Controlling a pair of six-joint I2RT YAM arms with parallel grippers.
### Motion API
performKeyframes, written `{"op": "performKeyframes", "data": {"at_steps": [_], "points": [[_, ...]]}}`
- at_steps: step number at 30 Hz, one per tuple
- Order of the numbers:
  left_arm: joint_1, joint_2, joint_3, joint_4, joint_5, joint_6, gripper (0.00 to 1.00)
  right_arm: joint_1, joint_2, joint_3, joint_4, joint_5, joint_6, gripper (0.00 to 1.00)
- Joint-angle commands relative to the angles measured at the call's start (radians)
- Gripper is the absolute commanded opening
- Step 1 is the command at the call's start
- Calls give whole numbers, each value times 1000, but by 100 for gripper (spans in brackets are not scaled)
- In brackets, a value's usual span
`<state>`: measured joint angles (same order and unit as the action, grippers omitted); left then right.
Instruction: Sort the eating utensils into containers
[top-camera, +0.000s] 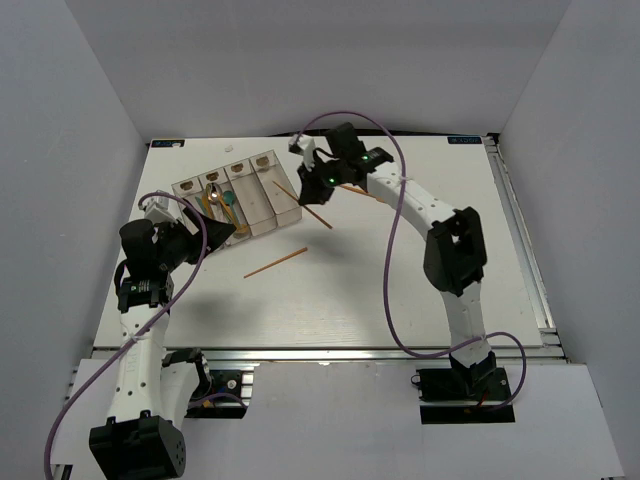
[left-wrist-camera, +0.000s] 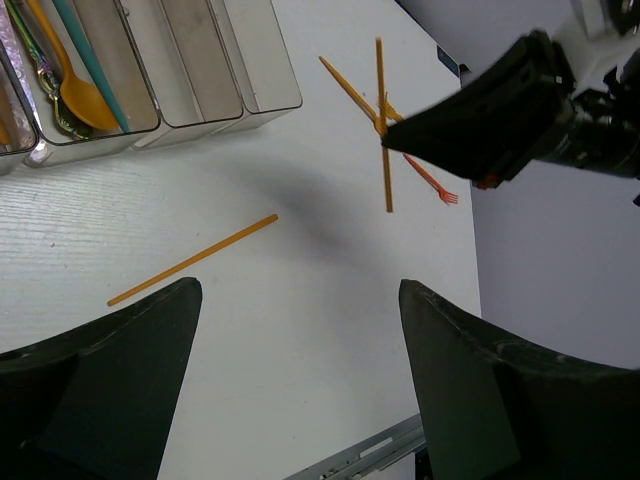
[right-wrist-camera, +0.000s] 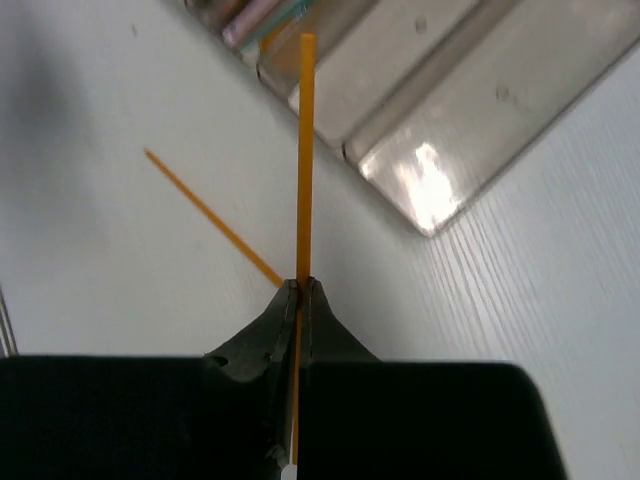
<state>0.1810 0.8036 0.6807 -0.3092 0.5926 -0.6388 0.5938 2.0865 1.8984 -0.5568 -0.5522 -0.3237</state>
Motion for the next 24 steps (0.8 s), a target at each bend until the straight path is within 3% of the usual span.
{"op": "performKeyframes", "data": {"at_steps": [1,3,11,17,24], "points": [[2,-44,-3,-37,4,28,91,56,136,221,76,-3,211,0],[0,-59,-1,-57,0,28,91,82,181,316,168,27,257,0],[0,-132,-7,-151,-33,51,91,166,283,367,607,291,416,0],[2,-162,-6,-205,-48,70,91,184,372,429,745,431,425,0],[0,-173,16,-258,-62,97,91,199,408,364,785,442,454,0]]}}
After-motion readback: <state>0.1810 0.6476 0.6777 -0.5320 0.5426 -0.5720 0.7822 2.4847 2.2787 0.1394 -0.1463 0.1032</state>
